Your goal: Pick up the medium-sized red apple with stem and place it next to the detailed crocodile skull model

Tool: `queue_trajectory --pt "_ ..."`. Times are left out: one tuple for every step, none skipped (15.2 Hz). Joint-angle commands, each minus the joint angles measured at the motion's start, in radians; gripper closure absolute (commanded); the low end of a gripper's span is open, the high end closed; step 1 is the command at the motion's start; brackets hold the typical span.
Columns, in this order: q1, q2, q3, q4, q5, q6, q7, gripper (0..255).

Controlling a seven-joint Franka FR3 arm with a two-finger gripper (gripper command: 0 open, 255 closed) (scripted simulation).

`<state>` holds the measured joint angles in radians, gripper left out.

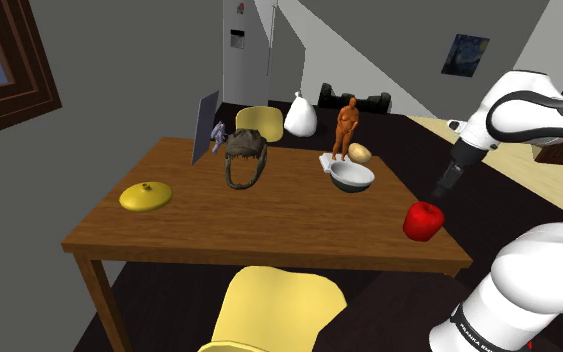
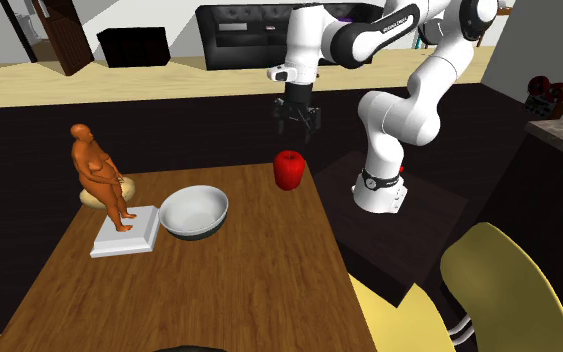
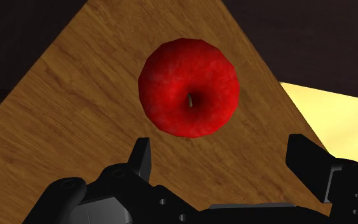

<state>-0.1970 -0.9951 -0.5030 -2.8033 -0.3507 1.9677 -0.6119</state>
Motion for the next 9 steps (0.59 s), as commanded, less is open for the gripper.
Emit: queue_trajectory --pt "-0.017 0.010 -0.059 -0.009 -0.028 0.036 -0.051 0" --pt "-0.017 0.017 -0.065 -0.019 -0.033 0.053 -0.050 0" --pt "-0.018 0.024 -0.071 -0.028 -0.038 0.069 -0.050 0" --pt "-0.018 0.032 -0.077 -0.038 -0.043 0.086 -0.049 0" --pt "-0.018 0.040 -0.083 -0.047 -0.048 0.104 -0.048 0" --pt "-0.017 0.049 -0.090 -0.056 -0.053 0.121 -0.048 0" --pt "-0.017 0.058 -0.096 -0.065 -0.058 0.139 -0.047 0" --pt "-0.017 0.068 -0.103 -0.073 -0.063 0.157 -0.047 0" --pt "-0.016 0.074 -0.107 -0.078 -0.066 0.167 -0.046 0"
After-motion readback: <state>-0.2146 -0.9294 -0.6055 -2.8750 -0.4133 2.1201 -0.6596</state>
